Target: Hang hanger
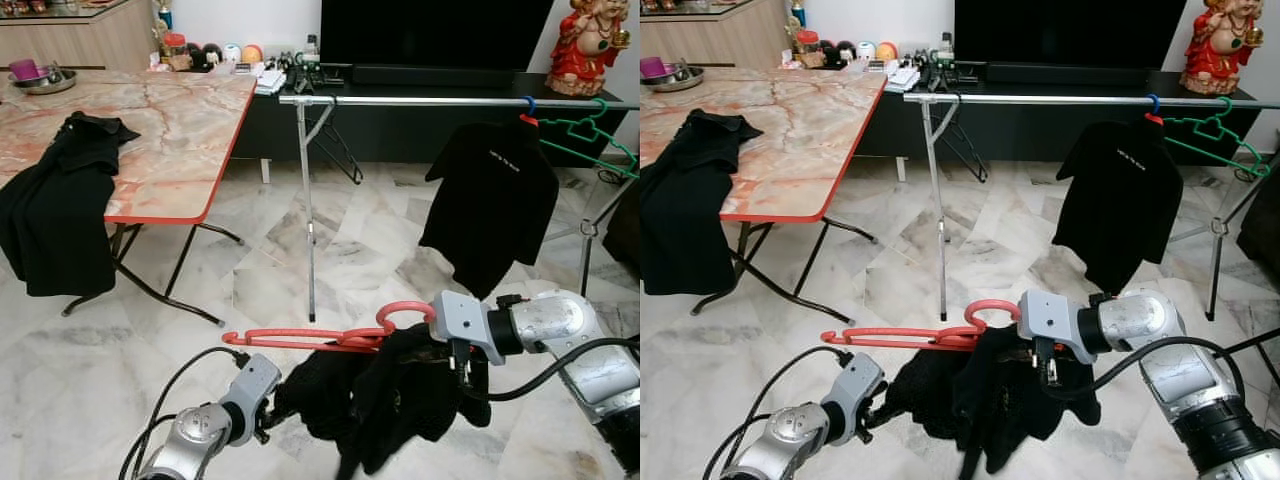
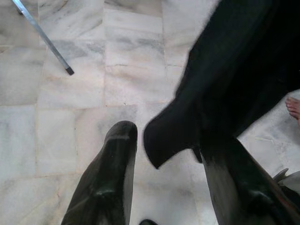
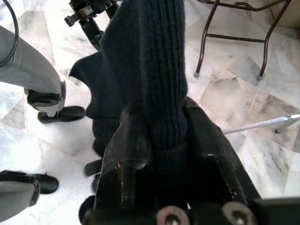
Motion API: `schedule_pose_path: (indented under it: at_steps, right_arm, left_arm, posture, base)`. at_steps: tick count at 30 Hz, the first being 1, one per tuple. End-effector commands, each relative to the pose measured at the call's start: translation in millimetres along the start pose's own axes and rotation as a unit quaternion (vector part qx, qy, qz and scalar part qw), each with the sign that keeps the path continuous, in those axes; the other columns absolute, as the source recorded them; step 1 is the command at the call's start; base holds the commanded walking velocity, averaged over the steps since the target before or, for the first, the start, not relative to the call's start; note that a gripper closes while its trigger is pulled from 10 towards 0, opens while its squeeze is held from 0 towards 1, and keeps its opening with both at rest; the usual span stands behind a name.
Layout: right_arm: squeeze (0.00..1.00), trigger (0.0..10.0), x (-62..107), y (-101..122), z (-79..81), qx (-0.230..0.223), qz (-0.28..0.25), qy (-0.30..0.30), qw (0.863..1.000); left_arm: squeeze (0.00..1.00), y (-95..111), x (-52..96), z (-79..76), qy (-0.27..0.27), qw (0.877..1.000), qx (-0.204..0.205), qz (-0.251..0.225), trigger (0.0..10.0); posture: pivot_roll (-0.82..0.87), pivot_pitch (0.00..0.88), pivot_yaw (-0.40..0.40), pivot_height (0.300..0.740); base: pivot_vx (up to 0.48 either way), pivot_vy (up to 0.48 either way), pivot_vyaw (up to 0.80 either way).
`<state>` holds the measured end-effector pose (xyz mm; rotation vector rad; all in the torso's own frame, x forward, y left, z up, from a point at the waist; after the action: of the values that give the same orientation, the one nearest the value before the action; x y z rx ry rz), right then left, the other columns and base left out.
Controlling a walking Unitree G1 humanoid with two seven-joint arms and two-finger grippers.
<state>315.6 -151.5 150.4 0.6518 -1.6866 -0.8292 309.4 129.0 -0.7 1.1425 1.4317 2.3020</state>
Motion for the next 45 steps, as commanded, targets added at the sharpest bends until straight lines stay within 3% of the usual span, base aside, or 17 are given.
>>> schedule_pose_path:
  at_steps: [1,10,11,12,13,25,26,27,28,29,45]
  right_arm:
    - [0.00,0.0,6.0,10,0.2,0.018,-0.013,-0.003,1.000]
    - [0.00,0.0,2.2,12,5.7,0.022,-0.012,0.009,1.000]
    - [0.00,0.0,1.5,14,6.7,0.025,-0.014,0.011,1.000]
    - [0.00,0.0,1.1,15,7.4,0.026,-0.015,0.012,0.999]
    - [0.00,0.0,0.8,17,8.3,0.028,-0.017,0.015,0.999]
    - [0.00,0.0,3.1,32,12.8,0.041,-0.037,0.026,0.998]
    - [0.00,0.0,3.5,32,12.7,0.041,-0.037,0.025,0.998]
    - [0.00,0.0,3.8,33,12.5,0.041,-0.037,0.024,0.998]
    - [0.00,0.0,4.0,33,12.5,0.040,-0.038,0.023,0.998]
    - [0.00,0.0,4.4,33,12.1,0.040,-0.038,0.021,0.998]
    - [0.00,0.0,1.6,34,7.9,0.034,-0.045,0.009,0.998]
  left_arm:
    - [1.00,-2,0.0,-1.8,-0.004,1.000,0.000,0.000,10.0]
    - [1.00,2,-2.4,-3.0,-0.009,1.000,-0.003,-0.005,10.0]
    - [0.88,2,-2.8,-4.2,-0.015,1.000,-0.003,-0.006,10.0]
    - [0.05,3,-3.0,-4.7,-0.019,1.000,-0.005,-0.005,10.0]
    - [0.00,3,-3.2,-5.3,-0.021,1.000,-0.008,-0.004,10.0]
    - [0.00,12,-10.5,0.4,0.003,1.000,-0.001,-0.011,10.0]
    - [0.00,13,-10.9,0.4,0.003,1.000,0.000,-0.011,7.4]
    - [0.00,13,-11.3,0.2,0.003,1.000,0.000,-0.011,0.7]
    - [0.00,13,-11.5,0.0,0.003,1.000,0.001,-0.011,0.7]
    - [0.00,13,-11.8,-1.0,0.001,1.000,0.002,-0.012,0.0]
    - [0.00,11,-12.1,-5.4,-0.011,1.000,0.003,-0.015,0.0]
  posture:
    - [0.08,0.039,-0.047,0.740]
    - [0.08,0.029,-0.045,0.740]
    - [0.08,0.029,-0.046,0.740]
    - [0.08,0.029,-0.047,0.740]
    - [0.08,0.030,-0.046,0.740]
    - [0.07,0.045,-0.054,0.740]
    - [0.07,0.045,-0.054,0.740]
    - [0.07,0.046,-0.054,0.740]
    - [0.07,0.046,-0.054,0.740]
    - [0.07,0.049,-0.054,0.740]
    - [0.08,0.060,-0.055,0.740]
  base:
    - [0.000,0.000,0.00]
    - [0.000,0.000,0.00]
    - [0.000,0.000,0.00]
    - [0.000,0.000,0.00]
    - [0.000,0.000,0.00]
    - [0.000,0.000,0.00]
    - [0.000,0.000,0.00]
    - [0.000,0.000,0.00]
    - [0.000,0.000,0.00]
    - [0.000,0.000,0.00]
    - [0.000,0.000,0.00]
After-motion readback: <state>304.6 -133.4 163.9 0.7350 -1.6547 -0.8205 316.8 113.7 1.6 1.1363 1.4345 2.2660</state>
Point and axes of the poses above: a point about 5 cm out from each wrist's last joint towards the gripper, its own x axis pointing back from the gripper into the wrist, its own y axis along the axis of the wrist's last joint, z = x × y, the point moved 3 cm from there along -x, pointing out of the wrist towards the gripper, and after that the axes turned 11 degrees about -x, right-handed, at the moved point
